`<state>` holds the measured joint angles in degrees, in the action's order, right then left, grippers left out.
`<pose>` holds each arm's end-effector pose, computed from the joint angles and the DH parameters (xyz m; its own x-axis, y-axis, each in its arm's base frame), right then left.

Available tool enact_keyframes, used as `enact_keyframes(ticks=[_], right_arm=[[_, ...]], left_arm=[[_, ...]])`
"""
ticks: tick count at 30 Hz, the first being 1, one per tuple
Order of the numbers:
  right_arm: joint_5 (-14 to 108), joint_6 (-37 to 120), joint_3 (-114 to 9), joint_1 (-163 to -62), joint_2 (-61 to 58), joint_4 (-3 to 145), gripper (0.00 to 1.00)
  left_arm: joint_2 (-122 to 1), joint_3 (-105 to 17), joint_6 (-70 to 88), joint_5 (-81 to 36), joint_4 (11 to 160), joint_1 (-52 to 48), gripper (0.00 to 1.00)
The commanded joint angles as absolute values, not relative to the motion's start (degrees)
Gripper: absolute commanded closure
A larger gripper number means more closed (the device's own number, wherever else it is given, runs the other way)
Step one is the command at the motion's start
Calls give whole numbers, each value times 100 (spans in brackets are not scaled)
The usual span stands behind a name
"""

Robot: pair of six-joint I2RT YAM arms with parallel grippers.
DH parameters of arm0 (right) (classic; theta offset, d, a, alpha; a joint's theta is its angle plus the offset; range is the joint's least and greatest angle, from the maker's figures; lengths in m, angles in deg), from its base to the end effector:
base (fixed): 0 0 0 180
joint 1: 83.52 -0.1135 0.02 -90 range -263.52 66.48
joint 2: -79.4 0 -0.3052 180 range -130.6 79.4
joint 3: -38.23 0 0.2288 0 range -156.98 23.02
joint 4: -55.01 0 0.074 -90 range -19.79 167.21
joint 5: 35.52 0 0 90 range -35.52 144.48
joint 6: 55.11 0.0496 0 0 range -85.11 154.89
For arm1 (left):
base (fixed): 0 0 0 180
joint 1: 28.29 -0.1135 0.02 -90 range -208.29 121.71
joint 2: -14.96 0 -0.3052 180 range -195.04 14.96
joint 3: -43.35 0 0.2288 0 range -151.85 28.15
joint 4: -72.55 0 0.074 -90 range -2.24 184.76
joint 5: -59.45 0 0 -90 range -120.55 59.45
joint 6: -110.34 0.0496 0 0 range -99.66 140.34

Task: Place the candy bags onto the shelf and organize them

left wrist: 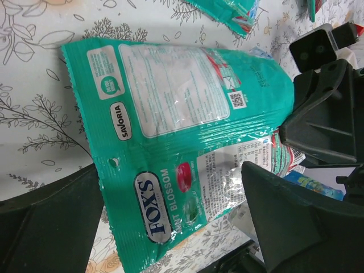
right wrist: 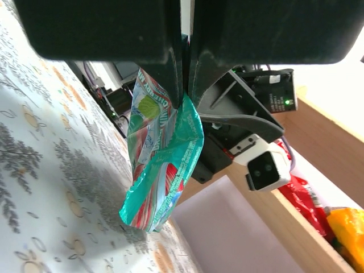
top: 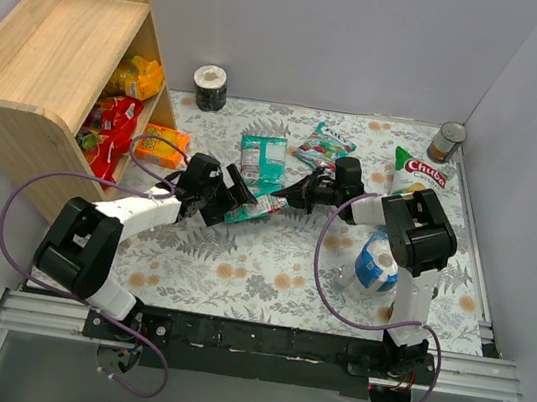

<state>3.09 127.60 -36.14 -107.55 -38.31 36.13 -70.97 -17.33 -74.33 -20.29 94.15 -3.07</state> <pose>0.3713 0.2080 0.1832 -0.8849 0.2879 0.3662 0.4205 0.1552 0.8939 0.2579 -0.1312 0.2307 -0.4740 -0.8608 0.1852 -0.7009 0.2416 -0.6711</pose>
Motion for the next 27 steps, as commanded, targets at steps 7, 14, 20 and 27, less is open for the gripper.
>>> enact_keyframes(ticks=[7,14,20,27], right_arm=[[-352,11638,-4070,-10787,-3503,4578,99],[-283,13154,-3212,-10787,-3318,1803,99],[-115,14687,-3286,-10831,-3398,16,99],[-466,13785,-4121,-10831,-2968,1060,99]], left_arm=[[-6749,-1896,-7230,-2256,9127,-324,24],[-6547,-1993,-7177,-2089,9294,-315,20],[-6230,-2317,-6975,-1913,9504,-315,3],[-5887,-3187,-6764,-1808,9953,-315,17]])
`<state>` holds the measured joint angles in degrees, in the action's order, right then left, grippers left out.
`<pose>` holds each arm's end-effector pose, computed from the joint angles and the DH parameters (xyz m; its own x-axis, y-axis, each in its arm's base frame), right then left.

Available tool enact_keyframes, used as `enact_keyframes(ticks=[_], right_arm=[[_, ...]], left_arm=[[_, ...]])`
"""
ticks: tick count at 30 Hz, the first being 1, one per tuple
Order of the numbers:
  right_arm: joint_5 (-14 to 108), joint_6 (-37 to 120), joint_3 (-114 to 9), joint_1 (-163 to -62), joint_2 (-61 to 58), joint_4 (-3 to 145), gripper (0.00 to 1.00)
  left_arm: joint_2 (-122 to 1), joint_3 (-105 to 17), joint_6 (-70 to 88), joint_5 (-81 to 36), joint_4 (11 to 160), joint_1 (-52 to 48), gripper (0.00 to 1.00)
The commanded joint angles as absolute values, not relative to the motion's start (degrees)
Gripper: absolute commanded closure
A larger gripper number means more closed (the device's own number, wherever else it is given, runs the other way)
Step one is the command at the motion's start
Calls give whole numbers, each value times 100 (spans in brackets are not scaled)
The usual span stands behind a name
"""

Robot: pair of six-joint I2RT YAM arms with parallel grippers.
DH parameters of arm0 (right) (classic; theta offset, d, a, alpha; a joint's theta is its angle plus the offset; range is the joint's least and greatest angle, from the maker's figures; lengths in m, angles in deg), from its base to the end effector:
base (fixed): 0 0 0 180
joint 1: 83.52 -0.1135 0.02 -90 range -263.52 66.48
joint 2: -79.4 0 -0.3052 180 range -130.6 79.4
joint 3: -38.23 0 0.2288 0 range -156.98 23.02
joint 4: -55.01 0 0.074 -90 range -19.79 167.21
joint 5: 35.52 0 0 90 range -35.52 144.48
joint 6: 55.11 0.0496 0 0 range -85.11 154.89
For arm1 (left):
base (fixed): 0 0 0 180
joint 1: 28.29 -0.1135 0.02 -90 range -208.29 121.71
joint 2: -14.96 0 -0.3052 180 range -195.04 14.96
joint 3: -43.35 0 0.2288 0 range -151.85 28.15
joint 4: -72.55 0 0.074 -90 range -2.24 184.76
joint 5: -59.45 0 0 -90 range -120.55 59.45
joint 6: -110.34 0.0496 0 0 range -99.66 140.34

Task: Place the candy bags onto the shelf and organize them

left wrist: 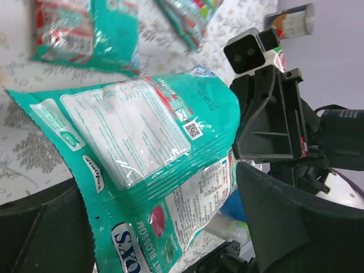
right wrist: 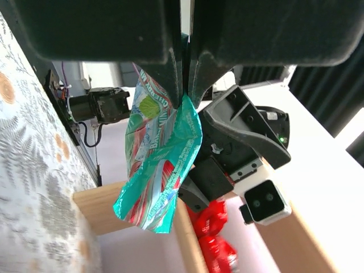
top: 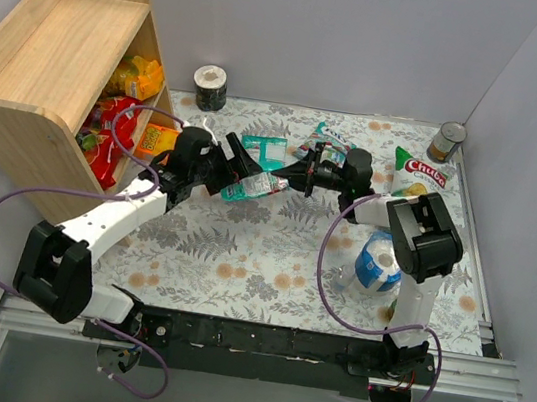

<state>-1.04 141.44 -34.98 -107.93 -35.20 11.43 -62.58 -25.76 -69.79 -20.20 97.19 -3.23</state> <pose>0.3662 0.2111 0.2436 -0.9532 0.1633 0.2544 0.2470 -0.0650 0.9668 0.2529 -0.1281 0.3110 -0.5519 -0.8279 0.0999 -0.4956 0.2292 -0.8378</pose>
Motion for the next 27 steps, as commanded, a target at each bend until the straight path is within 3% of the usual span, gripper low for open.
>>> enact_keyframes(ticks=[1,8,16,23,27], right_arm=[[-571,13573,-4201,-10831,-2897,1306,99],[-827,12051,-5080,-10734,-2501,2889,99],[-897,11647,-5564,-10559,-2387,3144,99],[-915,11373,-5819,-10506,-2352,3523,95],[-915,11329,-5872,-10506,-2334,3558,92]], left_arm=[[-5870,-3493,-6738,-1712,10040,-315,19],[-5712,-4321,-6676,-1245,10445,-315,36],[-5492,-4840,-6579,-1122,10700,-315,49],[-5509,-4955,-6509,-920,10736,-315,75],[-5527,-4946,-6500,-884,10718,-315,79]])
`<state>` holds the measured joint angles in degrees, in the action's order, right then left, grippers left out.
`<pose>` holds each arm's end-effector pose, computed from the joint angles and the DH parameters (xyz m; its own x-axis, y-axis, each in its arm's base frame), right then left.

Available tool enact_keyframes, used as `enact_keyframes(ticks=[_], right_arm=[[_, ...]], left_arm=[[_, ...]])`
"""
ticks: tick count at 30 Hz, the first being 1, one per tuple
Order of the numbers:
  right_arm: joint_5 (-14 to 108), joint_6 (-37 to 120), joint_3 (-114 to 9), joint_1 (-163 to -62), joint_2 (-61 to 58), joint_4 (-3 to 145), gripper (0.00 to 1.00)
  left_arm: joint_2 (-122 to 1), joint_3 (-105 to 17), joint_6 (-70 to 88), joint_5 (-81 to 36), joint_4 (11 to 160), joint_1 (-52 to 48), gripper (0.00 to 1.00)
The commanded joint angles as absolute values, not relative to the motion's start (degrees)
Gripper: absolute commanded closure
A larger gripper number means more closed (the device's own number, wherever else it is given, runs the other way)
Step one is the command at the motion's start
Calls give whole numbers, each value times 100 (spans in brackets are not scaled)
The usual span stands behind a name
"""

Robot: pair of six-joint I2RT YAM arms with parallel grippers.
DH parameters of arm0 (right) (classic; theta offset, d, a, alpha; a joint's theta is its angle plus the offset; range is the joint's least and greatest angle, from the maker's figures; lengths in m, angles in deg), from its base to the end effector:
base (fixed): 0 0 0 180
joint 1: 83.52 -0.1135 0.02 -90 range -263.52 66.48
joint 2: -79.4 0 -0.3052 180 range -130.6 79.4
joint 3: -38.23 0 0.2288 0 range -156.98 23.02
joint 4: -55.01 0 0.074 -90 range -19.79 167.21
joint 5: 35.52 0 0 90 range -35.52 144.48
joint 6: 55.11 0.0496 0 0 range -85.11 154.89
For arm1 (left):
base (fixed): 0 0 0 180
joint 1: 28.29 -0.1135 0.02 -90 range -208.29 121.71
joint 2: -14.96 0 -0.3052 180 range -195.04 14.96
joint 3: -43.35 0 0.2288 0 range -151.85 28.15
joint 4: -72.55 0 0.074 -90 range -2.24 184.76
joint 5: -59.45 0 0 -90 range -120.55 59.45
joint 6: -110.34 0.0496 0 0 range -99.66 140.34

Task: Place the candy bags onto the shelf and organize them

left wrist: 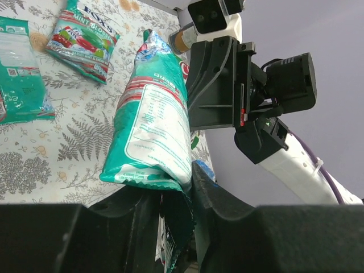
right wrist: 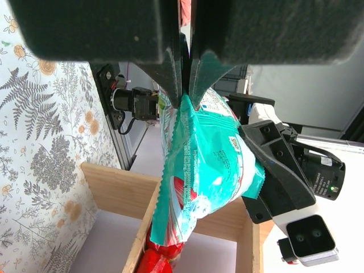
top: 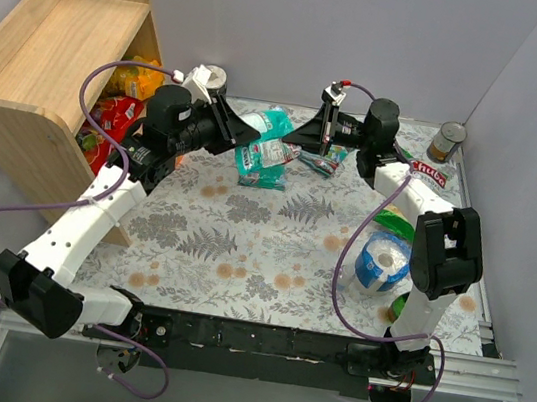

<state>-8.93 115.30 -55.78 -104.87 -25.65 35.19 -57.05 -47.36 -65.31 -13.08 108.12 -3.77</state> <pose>0.3740 0.1938 0.3791 -0.9486 0.1031 -0.2992 -0.3045 -0.0389 0.9517 0.2291 -0.1208 0.4419 -0.6754 -0.7373 0.0143 -0.2134 0.1769 -0.9608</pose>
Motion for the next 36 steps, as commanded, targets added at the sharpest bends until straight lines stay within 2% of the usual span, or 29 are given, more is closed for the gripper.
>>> enact_keyframes(ticks=[1,2,3,6,8,9,10,11,13,16,20,27,32,36], right_arm=[[-924,11312,-5889,-10506,-2343,3619,89],[-915,11277,-5889,-10497,-2326,3672,85],[-898,11198,-5898,-10497,-2291,3768,72],[-714,10331,-6152,-10401,-2203,4934,53],[-205,8839,-6833,-10269,-2202,6890,46],[101,8302,-7152,-10234,-2289,7751,39],[792,7270,-7555,-10198,-2368,9117,37],[1182,6895,-8229,-10181,-2465,9731,35],[2146,6322,-8761,-10189,-2720,10873,33],[2957,5916,-8966,-10180,-2713,11274,32],[3374,5871,-8685,-10180,-2458,11196,32],[3392,5862,-8517,-10180,-2352,11240,31],[3339,5862,-8544,-10181,-2404,11275,31],[3269,5871,-8570,-10180,-2440,11345,32]], left_arm=[[-5535,-4955,-6483,-893,10718,-315,80],[-5544,-5025,-6457,-954,10788,-315,81],[-5562,-5095,-6361,-1007,10840,-315,84],[-5781,-5665,-6150,-1393,11428,-315,88],[-5930,-6061,-5895,-1630,11971,-315,92],[-6018,-6402,-5807,-1893,12114,-315,93],[-6054,-6553,-5675,-1991,12211,-315,96],[-6071,-6676,-5605,-2070,12369,-315,97],[-6168,-7098,-5508,-2325,12519,-315,100],[-6335,-7661,-5200,-2808,12870,-315,100],[-6449,-8092,-4508,-3905,13301,-315,100],[-6704,-8988,-3365,-6208,13372,-315,100],[-6801,-8929,-2389,-8481,12688,-315,100],[-6538,-8280,-826,-9468,10925,-315,100]])
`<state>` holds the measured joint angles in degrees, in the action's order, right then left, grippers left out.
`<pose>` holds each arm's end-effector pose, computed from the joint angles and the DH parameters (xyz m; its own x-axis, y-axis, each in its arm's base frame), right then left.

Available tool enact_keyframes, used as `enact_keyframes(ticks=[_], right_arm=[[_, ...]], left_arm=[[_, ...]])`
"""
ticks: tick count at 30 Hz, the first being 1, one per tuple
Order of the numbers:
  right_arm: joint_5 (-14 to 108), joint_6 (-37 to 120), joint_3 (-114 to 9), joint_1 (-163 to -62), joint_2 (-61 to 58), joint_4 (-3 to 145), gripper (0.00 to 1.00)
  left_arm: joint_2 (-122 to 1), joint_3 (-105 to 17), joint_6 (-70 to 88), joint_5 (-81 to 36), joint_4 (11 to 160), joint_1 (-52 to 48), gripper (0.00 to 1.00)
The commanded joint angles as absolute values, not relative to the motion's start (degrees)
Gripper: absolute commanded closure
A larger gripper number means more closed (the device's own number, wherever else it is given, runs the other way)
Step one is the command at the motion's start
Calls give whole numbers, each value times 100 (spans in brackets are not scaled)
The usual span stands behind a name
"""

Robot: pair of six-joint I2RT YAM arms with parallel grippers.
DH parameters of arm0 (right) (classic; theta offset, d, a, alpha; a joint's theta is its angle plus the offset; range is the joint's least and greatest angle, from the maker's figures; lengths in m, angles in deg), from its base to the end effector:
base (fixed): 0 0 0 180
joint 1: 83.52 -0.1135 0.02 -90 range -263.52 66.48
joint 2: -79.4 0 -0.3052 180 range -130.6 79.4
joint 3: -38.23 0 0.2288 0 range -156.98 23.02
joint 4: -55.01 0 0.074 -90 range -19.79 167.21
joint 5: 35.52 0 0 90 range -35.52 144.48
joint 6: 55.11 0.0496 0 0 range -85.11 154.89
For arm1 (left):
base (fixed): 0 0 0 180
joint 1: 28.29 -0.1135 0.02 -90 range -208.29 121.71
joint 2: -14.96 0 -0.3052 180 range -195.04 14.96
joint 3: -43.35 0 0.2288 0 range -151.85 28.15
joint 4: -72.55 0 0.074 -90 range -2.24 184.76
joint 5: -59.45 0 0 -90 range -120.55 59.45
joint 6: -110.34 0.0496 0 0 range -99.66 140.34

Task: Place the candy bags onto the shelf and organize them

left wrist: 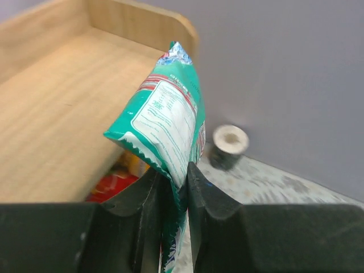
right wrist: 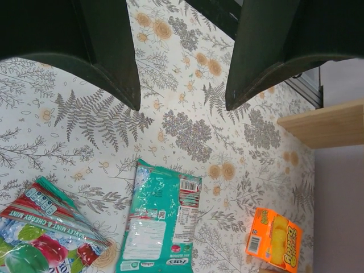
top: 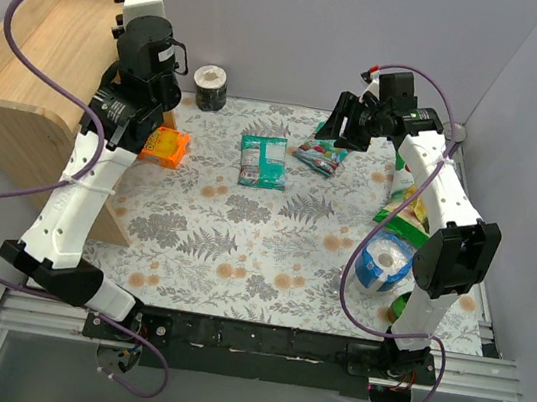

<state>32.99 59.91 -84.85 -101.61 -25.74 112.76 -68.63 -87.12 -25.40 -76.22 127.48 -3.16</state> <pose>0.3838 0.1445 0.4017 -0.7868 0.1570 -0.5969 -0.2468 0.8064 0.5374 0.2413 -0.0740 0.5686 0.1582 -0.6270 -0.7628 -0.3312 0.6940 -0.6392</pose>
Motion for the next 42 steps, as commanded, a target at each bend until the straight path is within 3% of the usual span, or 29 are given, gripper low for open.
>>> enact_keyframes(ticks=[1,17,32,42], right_arm=[[3251,5871,-8579,-10180,-2457,11363,31],[3058,5906,-8807,-10189,-2589,11495,32],[2996,5906,-8596,-10180,-2475,11390,32],[2917,5907,-8605,-10180,-2501,11389,33]], left_arm=[[-6494,-8147,-361,-9584,10015,-315,100],[-6696,-7566,3737,-9867,5938,-324,100],[-6669,-6731,4213,-9902,5876,-1167,100],[-6415,-6177,4750,-10763,5505,-1194,100]])
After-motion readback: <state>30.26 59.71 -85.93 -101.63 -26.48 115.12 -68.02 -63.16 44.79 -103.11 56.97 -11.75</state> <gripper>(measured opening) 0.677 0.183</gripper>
